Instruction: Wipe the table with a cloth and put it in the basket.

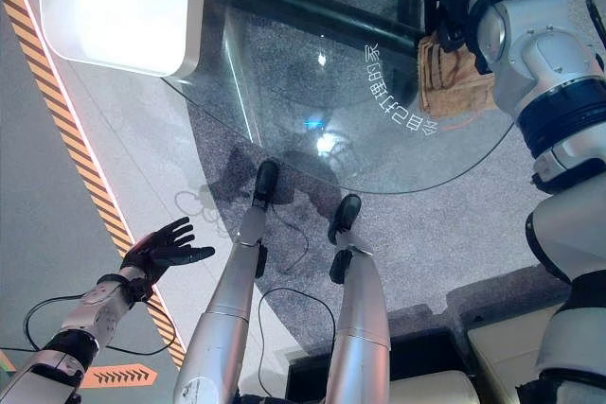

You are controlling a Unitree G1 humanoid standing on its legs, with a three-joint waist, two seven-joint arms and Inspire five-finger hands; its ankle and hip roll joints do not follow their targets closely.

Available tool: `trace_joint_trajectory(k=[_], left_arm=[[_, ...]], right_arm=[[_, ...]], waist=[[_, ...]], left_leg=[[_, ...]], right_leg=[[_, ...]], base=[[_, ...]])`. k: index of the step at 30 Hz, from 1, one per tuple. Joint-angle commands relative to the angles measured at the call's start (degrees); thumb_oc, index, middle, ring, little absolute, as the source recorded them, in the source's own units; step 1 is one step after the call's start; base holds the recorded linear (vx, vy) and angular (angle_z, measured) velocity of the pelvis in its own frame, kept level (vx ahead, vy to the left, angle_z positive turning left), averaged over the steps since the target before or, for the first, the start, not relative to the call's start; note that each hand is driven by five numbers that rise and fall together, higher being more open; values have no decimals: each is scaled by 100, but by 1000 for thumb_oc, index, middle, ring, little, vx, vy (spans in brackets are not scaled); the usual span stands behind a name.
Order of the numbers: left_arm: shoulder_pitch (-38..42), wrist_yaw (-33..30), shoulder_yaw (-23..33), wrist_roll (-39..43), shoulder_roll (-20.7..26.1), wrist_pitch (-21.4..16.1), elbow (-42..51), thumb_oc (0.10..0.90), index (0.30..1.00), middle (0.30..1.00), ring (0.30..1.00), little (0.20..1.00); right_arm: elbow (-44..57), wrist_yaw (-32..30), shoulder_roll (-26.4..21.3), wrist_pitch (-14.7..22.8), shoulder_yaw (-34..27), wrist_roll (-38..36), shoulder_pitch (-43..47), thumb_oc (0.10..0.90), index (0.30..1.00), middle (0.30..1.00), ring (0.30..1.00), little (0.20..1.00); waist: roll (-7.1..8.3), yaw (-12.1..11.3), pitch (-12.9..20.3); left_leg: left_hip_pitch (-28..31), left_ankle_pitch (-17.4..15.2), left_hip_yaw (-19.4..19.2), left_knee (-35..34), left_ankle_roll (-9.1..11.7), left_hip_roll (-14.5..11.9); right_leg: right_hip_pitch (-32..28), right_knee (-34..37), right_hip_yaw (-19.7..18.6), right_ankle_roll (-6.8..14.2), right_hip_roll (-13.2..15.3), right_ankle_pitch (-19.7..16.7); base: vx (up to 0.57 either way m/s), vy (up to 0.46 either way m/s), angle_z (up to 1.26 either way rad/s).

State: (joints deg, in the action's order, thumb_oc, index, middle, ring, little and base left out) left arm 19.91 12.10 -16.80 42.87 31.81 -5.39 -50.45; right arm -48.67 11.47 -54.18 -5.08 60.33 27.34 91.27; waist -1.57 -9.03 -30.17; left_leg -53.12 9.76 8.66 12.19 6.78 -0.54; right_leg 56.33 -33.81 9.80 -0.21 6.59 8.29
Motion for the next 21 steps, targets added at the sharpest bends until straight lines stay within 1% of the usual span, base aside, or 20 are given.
trace_joint_trajectory(k=[1, 6, 9, 11, 12, 17, 19, 21], left_arm=[[-233, 97, 232, -91, 214, -18, -78, 800, 900, 900, 900, 900], [-252, 113, 249, -89, 219, -21, -67, 800, 900, 900, 900, 900], [-261, 115, 243, -94, 220, -16, -56, 800, 900, 900, 900, 900], [-280, 122, 238, -94, 212, -37, -55, 800, 900, 900, 900, 900], [-285, 107, 229, -90, 204, -35, -32, 800, 900, 900, 900, 900], [-265, 77, 190, -66, 137, -73, -80, 800, 900, 900, 900, 900], [-280, 40, 160, -50, 52, -123, -88, 800, 900, 900, 900, 900], [-271, -20, 128, -53, -15, -145, -77, 800, 900, 900, 900, 900]], right_arm=[[-38, 195, -237, 41, 339, -49, -248, 100, 300, 300, 300, 200], [-9, 169, -248, 42, 340, -65, -228, 100, 300, 300, 300, 200], [-1, 105, -242, 9, 332, -194, -212, 100, 300, 300, 300, 200], [3, -51, -232, -34, 280, -412, -218, 100, 300, 300, 300, 200], [15, -194, -230, -63, 242, -668, -235, 100, 300, 300, 300, 200], [107, -958, -120, -164, -236, -1321, -356, 100, 300, 300, 300, 200], [209, -1217, -30, -207, -411, -1330, -355, 100, 300, 300, 300, 200], [307, -1326, 38, -239, -462, -1228, -341, 100, 300, 300, 300, 200]], waist=[[-3, 103, 38], [0, 103, 38], [3, 95, 38], [3, 91, 38], [-2, 92, 38], [-26, 114, 38], [-58, 125, 38], [-76, 124, 38]], left_leg=[[148, -630, -626, 450, -538, 426], [167, -631, -632, 438, -539, 431], [195, -629, -632, 415, -538, 428], [212, -620, -630, 388, -540, 432], [212, -615, -628, 376, -542, 435], [236, -613, -645, 356, -539, 439], [239, -619, -658, 351, -539, 445], [237, -621, -661, 342, -543, 453]], right_leg=[[-390, 1423, 288, 134, -361, -958], [-410, 1440, 288, 138, -365, -962], [-437, 1460, 295, 144, -359, -971], [-457, 1486, 293, 144, -369, -977], [-456, 1494, 290, 145, -373, -981], [-472, 1512, 274, 157, -378, -997], [-467, 1513, 258, 163, -380, -992], [-459, 1509, 259, 164, -377, -987]], base=[[0, 0, 0], [0, 0, 0], [0, 0, 0], [0, 0, 0], [0, 0, 0], [0, 0, 0], [-8, 49, -1], [-4, 22, 0]])
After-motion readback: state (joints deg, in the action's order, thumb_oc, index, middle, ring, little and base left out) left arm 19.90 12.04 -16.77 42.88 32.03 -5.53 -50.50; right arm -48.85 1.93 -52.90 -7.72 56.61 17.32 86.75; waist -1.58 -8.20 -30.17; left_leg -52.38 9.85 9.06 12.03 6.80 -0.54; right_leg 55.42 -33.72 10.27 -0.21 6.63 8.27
